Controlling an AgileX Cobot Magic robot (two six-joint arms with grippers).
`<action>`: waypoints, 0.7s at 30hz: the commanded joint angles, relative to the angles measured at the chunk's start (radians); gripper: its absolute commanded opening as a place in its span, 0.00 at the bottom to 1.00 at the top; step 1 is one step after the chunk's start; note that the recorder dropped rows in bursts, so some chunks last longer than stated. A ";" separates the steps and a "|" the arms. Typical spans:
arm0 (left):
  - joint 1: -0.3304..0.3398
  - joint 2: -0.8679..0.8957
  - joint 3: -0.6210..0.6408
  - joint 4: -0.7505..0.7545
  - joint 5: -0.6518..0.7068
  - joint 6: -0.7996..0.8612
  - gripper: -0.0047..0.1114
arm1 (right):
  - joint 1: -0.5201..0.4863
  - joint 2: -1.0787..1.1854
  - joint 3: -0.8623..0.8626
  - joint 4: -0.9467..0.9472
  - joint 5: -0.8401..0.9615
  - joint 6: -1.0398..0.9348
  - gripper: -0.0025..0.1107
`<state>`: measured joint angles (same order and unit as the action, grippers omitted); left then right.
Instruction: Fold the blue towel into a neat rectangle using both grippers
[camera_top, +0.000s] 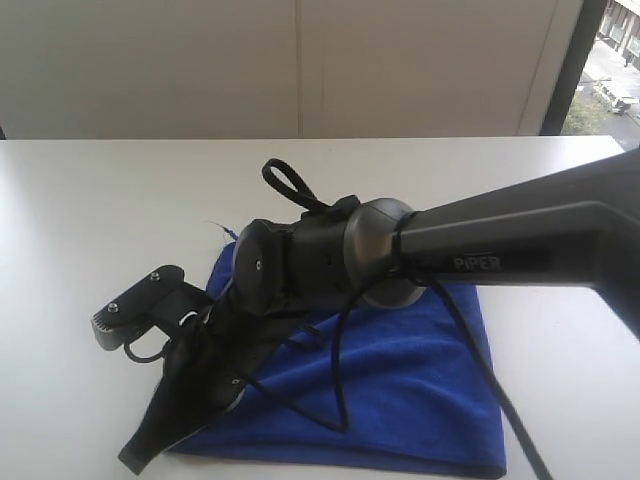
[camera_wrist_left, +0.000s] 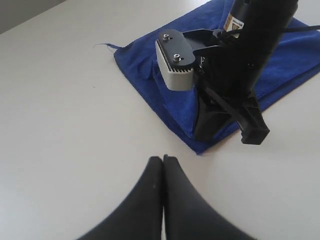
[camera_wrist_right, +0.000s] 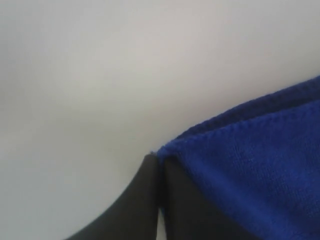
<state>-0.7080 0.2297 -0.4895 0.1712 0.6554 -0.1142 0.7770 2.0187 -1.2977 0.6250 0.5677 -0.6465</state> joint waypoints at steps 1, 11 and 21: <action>0.002 -0.008 0.004 -0.003 -0.005 -0.006 0.04 | 0.002 0.016 -0.006 0.010 -0.051 0.016 0.02; 0.002 -0.008 0.006 -0.003 -0.005 -0.006 0.04 | 0.002 0.065 -0.006 0.014 -0.059 0.022 0.12; 0.002 -0.008 0.006 -0.003 -0.005 -0.004 0.04 | -0.010 -0.071 -0.022 -0.124 -0.036 0.016 0.48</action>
<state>-0.7080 0.2297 -0.4895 0.1712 0.6537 -0.1142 0.7785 2.0263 -1.3068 0.5857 0.5074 -0.6293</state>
